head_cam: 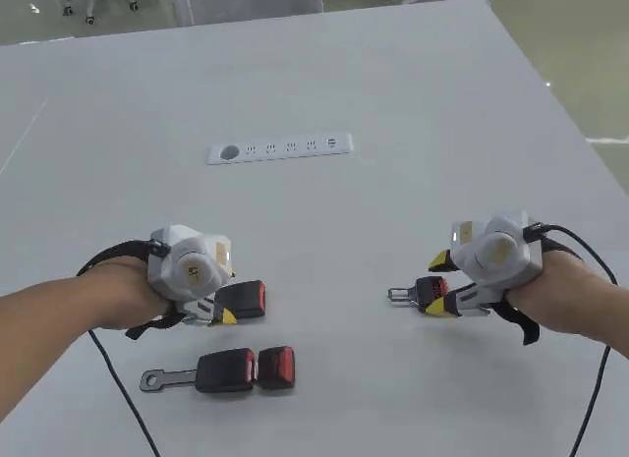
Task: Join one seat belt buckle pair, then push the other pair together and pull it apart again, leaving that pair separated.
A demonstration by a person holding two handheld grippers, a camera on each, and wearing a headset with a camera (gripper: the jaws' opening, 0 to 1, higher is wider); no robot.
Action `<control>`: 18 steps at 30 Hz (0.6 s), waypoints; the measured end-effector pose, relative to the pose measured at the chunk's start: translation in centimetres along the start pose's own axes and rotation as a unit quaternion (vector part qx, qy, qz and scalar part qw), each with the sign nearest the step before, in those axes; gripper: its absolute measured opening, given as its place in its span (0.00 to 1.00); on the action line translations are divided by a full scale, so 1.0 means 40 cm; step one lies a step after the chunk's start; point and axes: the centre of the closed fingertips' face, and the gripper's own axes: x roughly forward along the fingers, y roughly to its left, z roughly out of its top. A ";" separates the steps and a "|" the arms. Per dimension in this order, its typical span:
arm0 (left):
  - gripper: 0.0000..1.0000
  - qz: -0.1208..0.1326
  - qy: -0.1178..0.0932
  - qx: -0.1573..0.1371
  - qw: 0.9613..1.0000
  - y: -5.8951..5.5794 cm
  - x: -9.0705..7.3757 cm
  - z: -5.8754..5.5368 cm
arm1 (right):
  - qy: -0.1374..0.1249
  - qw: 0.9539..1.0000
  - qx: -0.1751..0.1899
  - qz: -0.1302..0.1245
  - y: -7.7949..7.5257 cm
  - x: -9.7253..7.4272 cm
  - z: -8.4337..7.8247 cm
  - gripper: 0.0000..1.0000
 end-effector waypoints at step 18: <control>0.35 -0.013 0.011 -0.015 1.000 -0.005 0.018 -0.051 | 0.014 0.999 -0.019 0.034 -0.003 0.041 -0.022 0.33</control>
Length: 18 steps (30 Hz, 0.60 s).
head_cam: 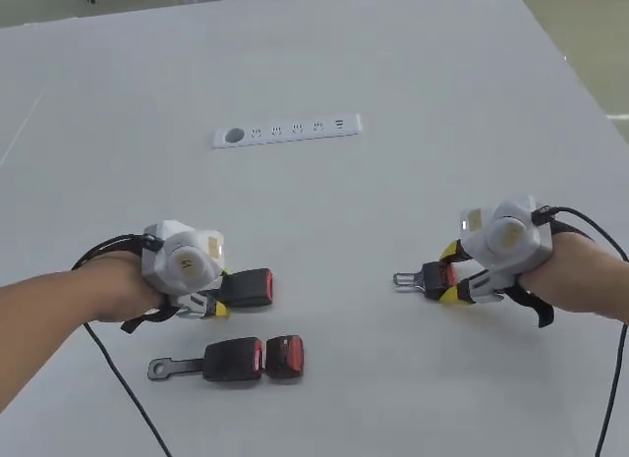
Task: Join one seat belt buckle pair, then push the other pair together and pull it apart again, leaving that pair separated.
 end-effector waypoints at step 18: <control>0.30 -0.006 0.001 0.003 1.000 0.002 0.004 0.016 | -0.001 1.000 -0.011 0.011 0.013 -0.012 0.010 0.32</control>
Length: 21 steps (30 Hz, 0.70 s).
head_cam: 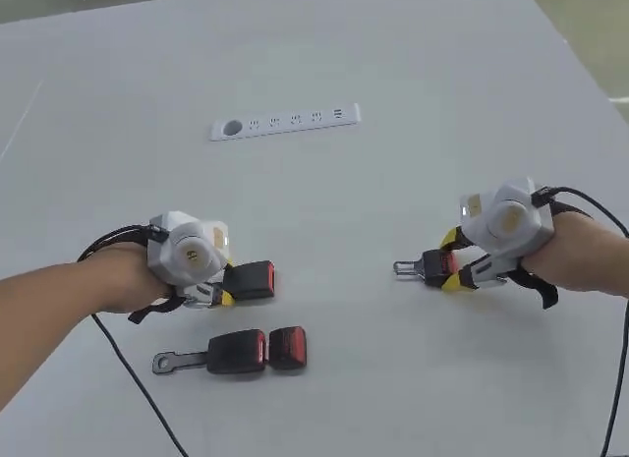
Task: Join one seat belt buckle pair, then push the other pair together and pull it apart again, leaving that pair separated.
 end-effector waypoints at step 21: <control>0.29 -0.010 0.016 0.026 0.999 -0.004 0.004 -0.009 | -0.015 1.000 -0.010 0.006 0.021 0.056 0.084 0.32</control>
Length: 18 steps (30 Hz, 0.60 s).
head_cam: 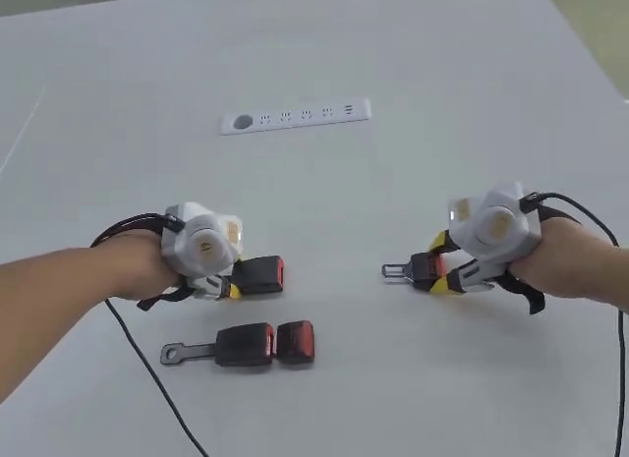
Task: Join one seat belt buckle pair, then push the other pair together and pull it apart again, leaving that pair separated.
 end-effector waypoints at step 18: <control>0.29 -0.003 0.006 0.008 1.000 -0.005 0.003 -0.002 | -0.038 0.999 0.003 -0.008 0.011 0.107 0.151 0.32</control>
